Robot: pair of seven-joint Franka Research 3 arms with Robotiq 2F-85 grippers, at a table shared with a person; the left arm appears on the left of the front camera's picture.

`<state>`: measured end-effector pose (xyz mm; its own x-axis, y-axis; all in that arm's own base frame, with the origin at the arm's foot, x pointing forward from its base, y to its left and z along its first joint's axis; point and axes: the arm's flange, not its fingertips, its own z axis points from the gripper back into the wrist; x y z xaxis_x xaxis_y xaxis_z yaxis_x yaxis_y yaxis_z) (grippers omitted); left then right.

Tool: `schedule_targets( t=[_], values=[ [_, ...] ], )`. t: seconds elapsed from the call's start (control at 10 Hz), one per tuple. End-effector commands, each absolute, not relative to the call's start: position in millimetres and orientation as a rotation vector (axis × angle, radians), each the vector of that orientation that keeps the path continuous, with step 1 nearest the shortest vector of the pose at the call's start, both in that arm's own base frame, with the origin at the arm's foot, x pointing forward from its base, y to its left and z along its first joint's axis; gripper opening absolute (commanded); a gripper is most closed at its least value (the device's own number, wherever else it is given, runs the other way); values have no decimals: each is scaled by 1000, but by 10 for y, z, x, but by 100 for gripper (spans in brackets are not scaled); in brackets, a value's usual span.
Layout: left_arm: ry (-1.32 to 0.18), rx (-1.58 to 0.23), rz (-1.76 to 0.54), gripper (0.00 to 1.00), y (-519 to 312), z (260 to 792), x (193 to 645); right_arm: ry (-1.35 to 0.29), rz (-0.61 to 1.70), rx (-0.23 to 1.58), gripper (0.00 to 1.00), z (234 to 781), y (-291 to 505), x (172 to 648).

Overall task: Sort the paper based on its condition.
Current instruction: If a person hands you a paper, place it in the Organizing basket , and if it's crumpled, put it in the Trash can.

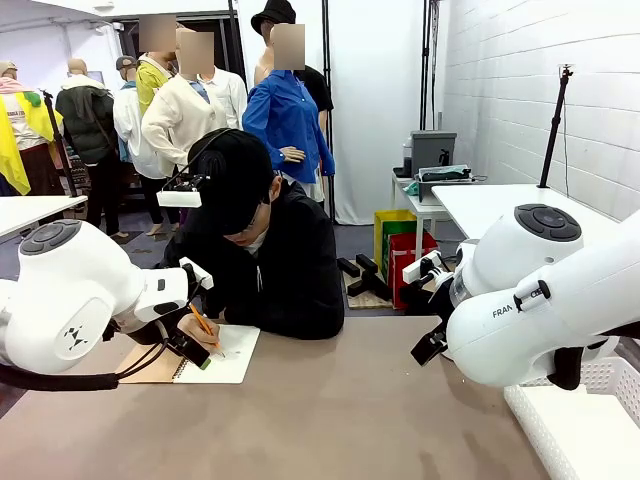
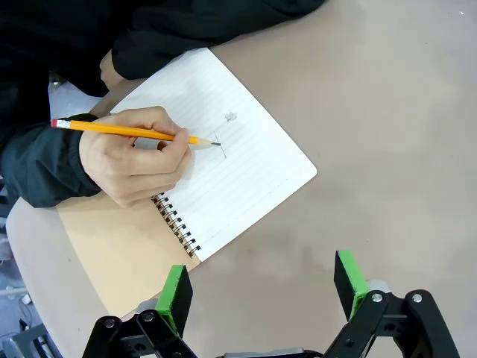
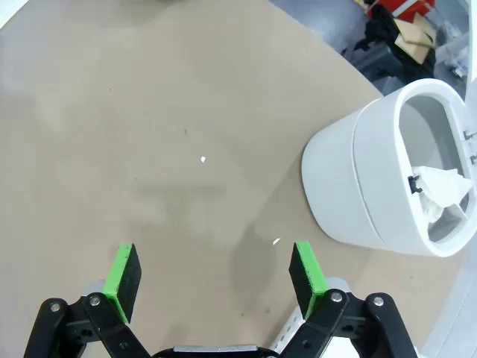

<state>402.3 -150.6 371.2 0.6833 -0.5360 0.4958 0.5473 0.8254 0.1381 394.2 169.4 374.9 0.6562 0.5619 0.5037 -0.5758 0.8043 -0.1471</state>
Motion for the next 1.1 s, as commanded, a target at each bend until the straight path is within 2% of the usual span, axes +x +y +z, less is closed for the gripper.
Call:
schedule_targets(
  t=[0.0, 0.3, 0.5, 0.8, 1.0],
  values=[
    [-549, -22, -606, 100, -1502, 3713, 4025, -563, 645, 27, 100, 3749, 1694, 3942],
    [-549, -22, -607, 100, -1506, 3712, 4023, -562, 645, 26, 100, 3749, 1694, 3942],
    [-503, -8, -578, 100, -1536, 3742, 3993, -514, 638, 108, 100, 3774, 1851, 3822],
    [-460, -138, -567, 100, -1537, 3854, 3845, -430, 640, 190, 100, 3822, 1964, 3713],
    [-457, -218, -584, 100, -1574, 4095, 3669, -411, 538, 142, 100, 3919, 2085, 3607]
  ],
)
